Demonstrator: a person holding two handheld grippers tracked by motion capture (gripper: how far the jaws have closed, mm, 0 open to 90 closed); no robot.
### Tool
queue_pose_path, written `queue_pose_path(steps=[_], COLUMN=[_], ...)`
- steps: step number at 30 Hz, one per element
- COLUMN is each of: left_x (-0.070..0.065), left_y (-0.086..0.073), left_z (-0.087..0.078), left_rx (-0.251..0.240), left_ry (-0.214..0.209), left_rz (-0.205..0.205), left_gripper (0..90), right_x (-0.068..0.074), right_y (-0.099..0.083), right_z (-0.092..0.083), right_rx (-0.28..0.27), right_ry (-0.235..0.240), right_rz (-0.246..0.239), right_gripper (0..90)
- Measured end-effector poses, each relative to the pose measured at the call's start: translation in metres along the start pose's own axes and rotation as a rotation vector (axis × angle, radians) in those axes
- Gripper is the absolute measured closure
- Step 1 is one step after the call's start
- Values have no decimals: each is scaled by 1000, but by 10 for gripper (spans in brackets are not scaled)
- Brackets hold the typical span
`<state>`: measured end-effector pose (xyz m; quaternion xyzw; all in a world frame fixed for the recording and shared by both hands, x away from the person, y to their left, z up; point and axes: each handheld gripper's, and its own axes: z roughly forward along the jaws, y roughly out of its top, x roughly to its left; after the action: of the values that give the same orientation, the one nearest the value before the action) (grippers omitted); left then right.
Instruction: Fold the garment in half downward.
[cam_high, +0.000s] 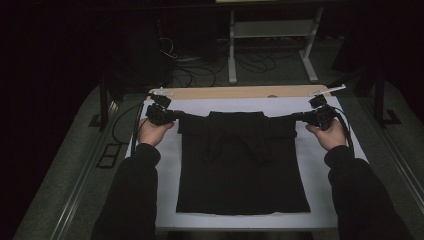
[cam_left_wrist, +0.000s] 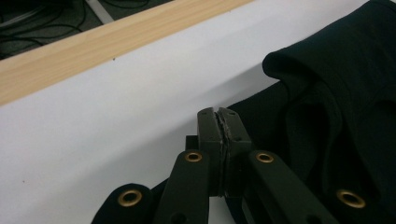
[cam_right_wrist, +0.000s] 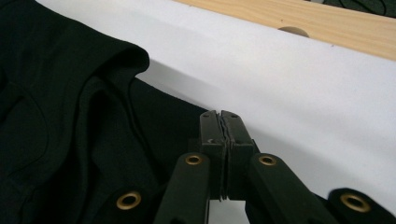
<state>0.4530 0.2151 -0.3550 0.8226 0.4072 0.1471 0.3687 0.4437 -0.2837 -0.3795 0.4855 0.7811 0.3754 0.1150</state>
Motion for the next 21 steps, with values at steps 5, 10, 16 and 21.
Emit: queue_pose_path(steps=[5,10,16,21], left_x=[1,2,3,6], left_y=[8,17,21,18], left_z=[-3,-3,2,11], left_rx=[-15,-30,-40,-13], left_ry=[12,18,20,18], left_rz=[27,39,38,25], left_gripper=[879,879,877,877], right_x=[0,-2,-4,-7], right_y=[7,13,18,16], right_z=[-1,-5,-7,-2], right_rx=[-9,-21,-30,-18], right_ry=[-11,-19,-27,-22], right_rz=[-5,-6,0,-2], right_gripper=[875,875,875,875])
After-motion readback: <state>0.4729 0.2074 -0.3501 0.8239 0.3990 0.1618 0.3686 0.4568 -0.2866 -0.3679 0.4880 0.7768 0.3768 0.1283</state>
